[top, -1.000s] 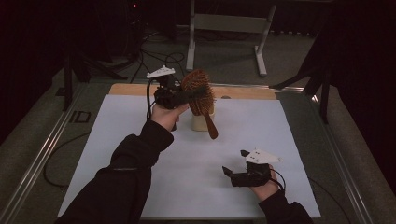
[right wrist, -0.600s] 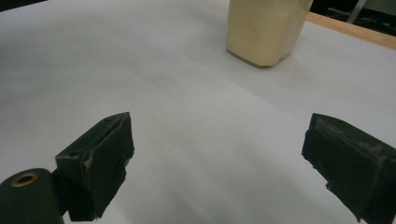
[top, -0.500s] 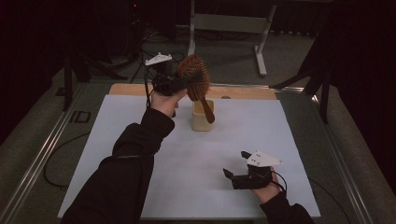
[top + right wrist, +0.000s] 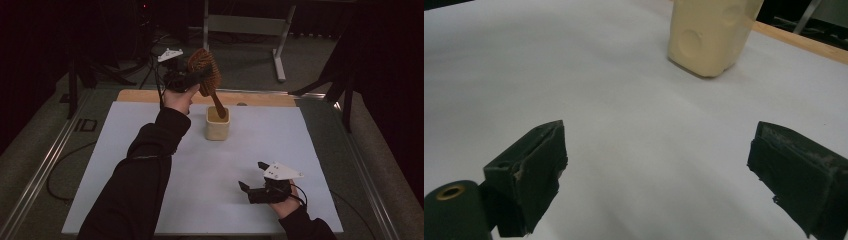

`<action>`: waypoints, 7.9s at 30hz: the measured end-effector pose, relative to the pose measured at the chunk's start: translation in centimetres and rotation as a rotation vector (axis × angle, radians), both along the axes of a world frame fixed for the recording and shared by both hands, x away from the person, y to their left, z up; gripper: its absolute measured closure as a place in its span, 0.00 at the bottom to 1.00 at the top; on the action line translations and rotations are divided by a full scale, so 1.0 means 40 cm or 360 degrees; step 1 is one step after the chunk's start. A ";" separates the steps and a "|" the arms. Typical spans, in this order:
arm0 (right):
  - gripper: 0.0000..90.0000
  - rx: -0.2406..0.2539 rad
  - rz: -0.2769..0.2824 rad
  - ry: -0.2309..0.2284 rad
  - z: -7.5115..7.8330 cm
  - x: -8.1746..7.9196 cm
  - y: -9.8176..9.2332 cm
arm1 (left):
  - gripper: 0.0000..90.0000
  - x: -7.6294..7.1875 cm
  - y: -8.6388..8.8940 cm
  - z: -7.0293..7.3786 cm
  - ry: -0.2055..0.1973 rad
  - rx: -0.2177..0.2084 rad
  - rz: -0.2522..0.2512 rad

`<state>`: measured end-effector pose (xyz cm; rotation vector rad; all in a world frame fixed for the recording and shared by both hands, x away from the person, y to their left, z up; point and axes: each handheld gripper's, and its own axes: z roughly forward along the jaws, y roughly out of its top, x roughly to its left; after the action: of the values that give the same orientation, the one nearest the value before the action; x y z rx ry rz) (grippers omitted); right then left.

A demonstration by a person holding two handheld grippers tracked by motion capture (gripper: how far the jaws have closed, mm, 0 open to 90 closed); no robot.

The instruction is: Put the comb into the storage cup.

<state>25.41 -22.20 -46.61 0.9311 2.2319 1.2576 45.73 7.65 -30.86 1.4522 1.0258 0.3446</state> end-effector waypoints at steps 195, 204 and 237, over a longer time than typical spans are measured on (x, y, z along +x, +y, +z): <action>0.09 0.0041 0.0022 0.0062 -0.017 0.016 0.001 | 0.00 -0.413 0.382 -0.395 0.0014 0.0647 -0.0486; 0.09 0.0040 0.0052 0.0040 -0.024 0.018 -0.007 | 0.00 -0.460 0.403 -0.424 -0.0002 0.0664 -0.0464; 0.09 0.0072 0.0024 0.0047 -0.073 0.023 -0.089 | 0.00 -0.526 0.500 -0.497 0.0068 0.0603 -0.0343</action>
<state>26.34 -25.77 -49.53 0.9570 2.2455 1.3145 24.67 27.66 -50.72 1.9002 0.8563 0.3655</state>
